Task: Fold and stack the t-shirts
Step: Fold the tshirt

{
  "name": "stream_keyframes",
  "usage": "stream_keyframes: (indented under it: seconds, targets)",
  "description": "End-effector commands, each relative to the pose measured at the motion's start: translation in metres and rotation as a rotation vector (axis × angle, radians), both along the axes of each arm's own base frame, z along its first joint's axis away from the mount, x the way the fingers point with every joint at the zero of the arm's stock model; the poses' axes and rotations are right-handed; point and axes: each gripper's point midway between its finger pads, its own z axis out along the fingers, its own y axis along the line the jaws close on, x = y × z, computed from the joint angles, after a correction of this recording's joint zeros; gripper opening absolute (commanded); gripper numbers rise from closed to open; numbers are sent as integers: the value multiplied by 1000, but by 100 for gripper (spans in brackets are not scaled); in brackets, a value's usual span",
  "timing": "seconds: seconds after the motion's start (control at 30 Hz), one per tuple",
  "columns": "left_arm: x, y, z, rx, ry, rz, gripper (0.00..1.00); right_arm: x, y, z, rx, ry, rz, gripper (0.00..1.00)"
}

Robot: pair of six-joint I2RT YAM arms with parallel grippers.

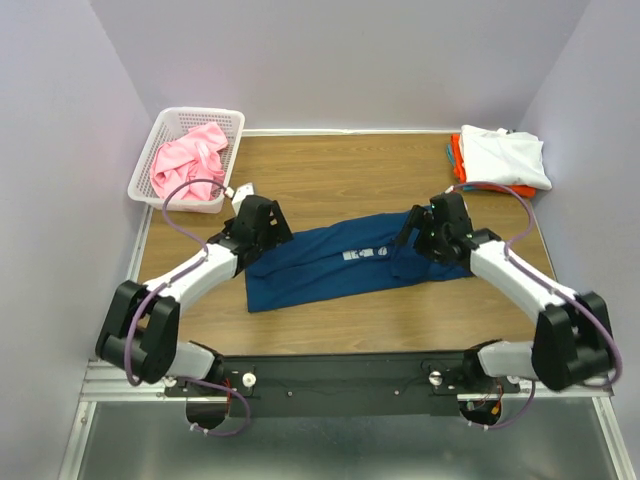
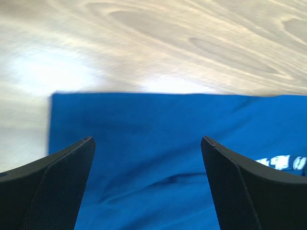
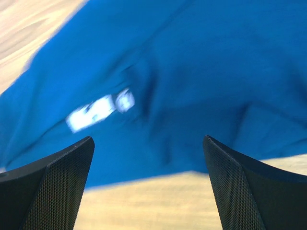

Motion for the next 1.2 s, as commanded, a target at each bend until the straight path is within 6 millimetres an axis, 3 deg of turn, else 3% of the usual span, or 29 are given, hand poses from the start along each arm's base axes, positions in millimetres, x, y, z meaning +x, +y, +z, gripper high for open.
stream_keyframes:
  seconds: [0.0, 0.1, 0.23, 0.37, 0.43, 0.53, 0.6, 0.67, 0.8, 0.83, 0.9, 1.0, 1.03, 1.1, 1.17]
  targets:
    - [7, -18, -15, -10, 27, -82, 98, 17, -27, -34, -113, 108, -171, 100]
    - [2, -17, -37, 10, 81, -90, 98, 41, -18, -50, -108, 130, -174, 100]
    - [-12, -14, -51, 9, 119, -86, 98, 70, -9, -70, -135, 151, -143, 100]
    - [-52, -12, -74, 32, 221, -72, 98, 112, 27, -96, -86, 177, 23, 100]
    - [-71, -13, -82, 18, 254, -74, 98, 130, 40, -100, -74, 163, 96, 100]
    - [-101, -37, -80, -76, 264, -159, 98, 161, 55, -111, -95, 124, 233, 100]
    - [-115, -49, -79, -131, 286, -156, 98, 174, 75, -105, -40, 92, 327, 100]
    - [-133, -67, -73, -179, 290, -189, 98, 199, 91, -98, -33, 22, 417, 100]
    - [-164, -95, -72, -225, 314, -243, 98, 218, 122, -89, -22, -82, 619, 100]
    - [-180, -103, -79, -212, 340, -288, 98, 219, 127, -91, -17, -94, 659, 100]
    - [-192, -117, -88, -229, 371, -315, 98, 226, 137, -97, 19, -100, 695, 100]
    - [-211, -144, -89, -226, 388, -395, 98, 235, 147, -106, 17, -101, 725, 100]
    - [-216, -148, -94, -208, 402, -401, 98, 242, 144, -106, -11, -110, 715, 100]
    - [-227, -170, -86, -212, 386, -463, 98, 259, 136, -109, -83, -122, 672, 100]
    - [-231, -177, -86, -192, 377, -483, 98, 270, 129, -110, -130, -134, 641, 100]
